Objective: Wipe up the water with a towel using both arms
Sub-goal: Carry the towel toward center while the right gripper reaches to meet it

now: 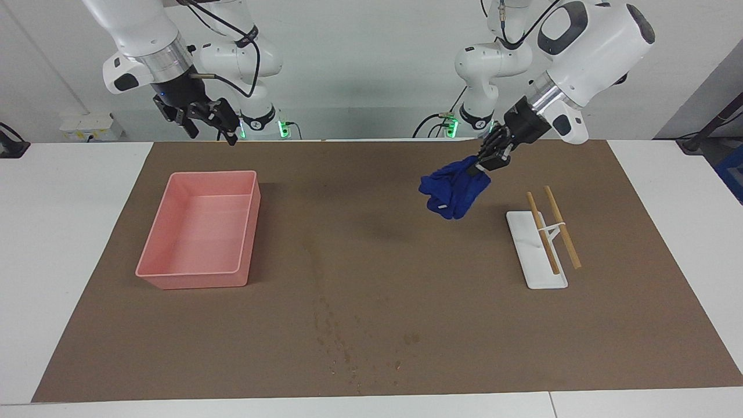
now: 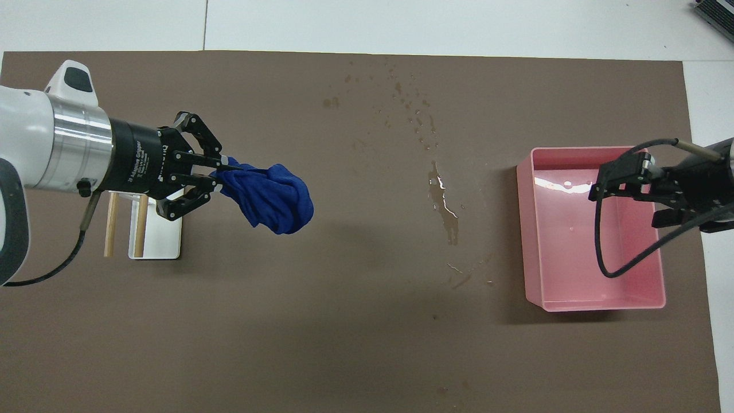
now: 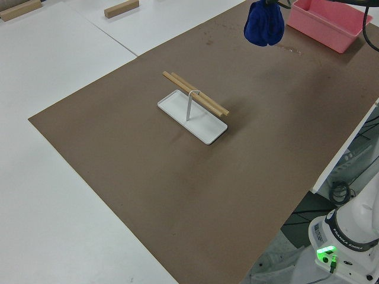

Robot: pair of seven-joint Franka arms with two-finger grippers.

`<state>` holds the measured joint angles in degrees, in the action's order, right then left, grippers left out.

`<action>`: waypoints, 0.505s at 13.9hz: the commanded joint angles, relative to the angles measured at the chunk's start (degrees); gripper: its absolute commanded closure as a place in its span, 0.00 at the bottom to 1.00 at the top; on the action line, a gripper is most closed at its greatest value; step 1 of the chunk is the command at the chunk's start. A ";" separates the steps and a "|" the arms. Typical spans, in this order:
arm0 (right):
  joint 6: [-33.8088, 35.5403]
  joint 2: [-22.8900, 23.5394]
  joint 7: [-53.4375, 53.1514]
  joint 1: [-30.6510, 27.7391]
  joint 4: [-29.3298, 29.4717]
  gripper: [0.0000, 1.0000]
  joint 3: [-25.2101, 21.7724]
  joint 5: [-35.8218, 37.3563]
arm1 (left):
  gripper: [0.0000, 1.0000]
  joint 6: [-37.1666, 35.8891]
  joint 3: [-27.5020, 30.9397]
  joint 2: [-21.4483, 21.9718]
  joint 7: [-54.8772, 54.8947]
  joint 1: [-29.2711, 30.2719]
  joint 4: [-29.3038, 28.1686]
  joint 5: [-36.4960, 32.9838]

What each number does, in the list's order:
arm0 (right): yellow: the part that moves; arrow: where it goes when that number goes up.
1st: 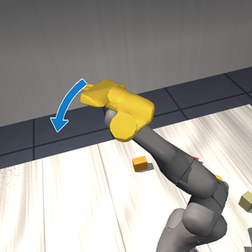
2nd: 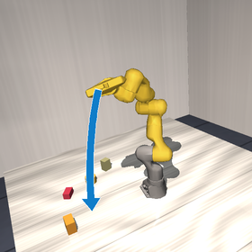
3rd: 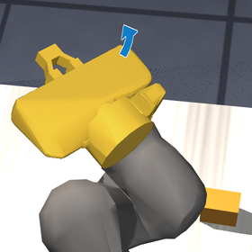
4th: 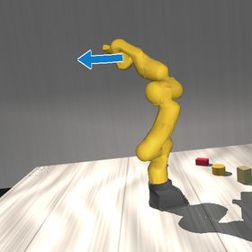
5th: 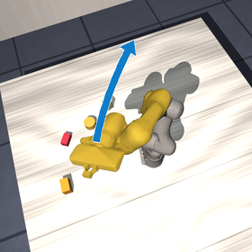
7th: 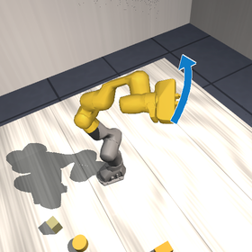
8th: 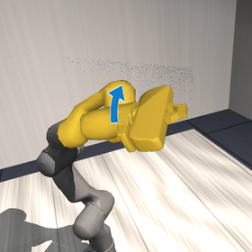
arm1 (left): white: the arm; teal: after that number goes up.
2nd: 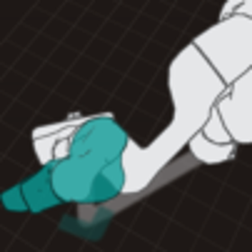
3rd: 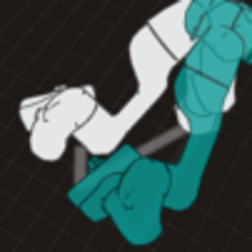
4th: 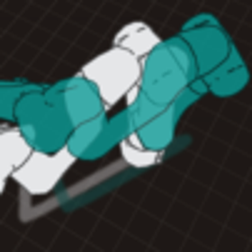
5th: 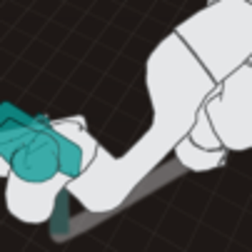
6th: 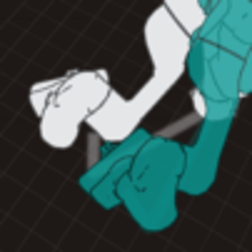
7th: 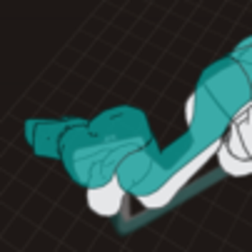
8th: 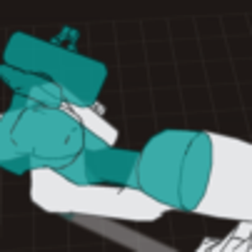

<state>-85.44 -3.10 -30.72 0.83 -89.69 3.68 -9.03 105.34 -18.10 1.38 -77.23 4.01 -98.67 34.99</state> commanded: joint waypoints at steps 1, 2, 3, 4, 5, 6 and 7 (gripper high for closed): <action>-2.19 -0.60 -13.27 0.40 -1.90 0.00 0.10 -5.28 | 1.00 3.54 -2.36 0.38 -10.62 -0.05 0.06 6.29; -3.06 0.10 -17.23 1.10 -1.90 0.00 0.02 -7.65 | 1.00 5.56 -4.12 0.38 -13.18 -0.05 -0.12 7.27; -4.29 0.63 -22.58 1.72 -1.90 0.00 0.10 -8.98 | 1.00 7.40 -5.70 0.38 -15.47 -0.05 -0.12 7.37; -6.21 1.07 -28.90 3.11 -1.90 0.00 0.10 -9.77 | 1.00 8.99 -6.85 0.38 -17.49 -0.14 -0.21 7.98; -7.80 1.51 -34.88 4.87 -1.90 0.00 0.02 -10.48 | 1.00 10.92 -7.73 0.38 -19.51 -0.84 -0.38 8.68; -9.12 1.60 -40.42 6.02 -1.98 0.00 0.10 -10.75 | 1.00 12.59 -7.82 0.38 -21.53 -1.98 -0.47 8.95; -10.87 1.69 -45.78 7.25 -2.33 0.00 0.10 -11.62 | 1.00 14.09 -7.83 0.38 -22.86 -3.29 -0.56 8.95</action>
<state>-93.17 -1.34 -66.96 6.16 -90.98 3.75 -18.59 116.05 -26.16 1.32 -96.56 2.98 -98.72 42.35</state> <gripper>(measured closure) 0.000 0.859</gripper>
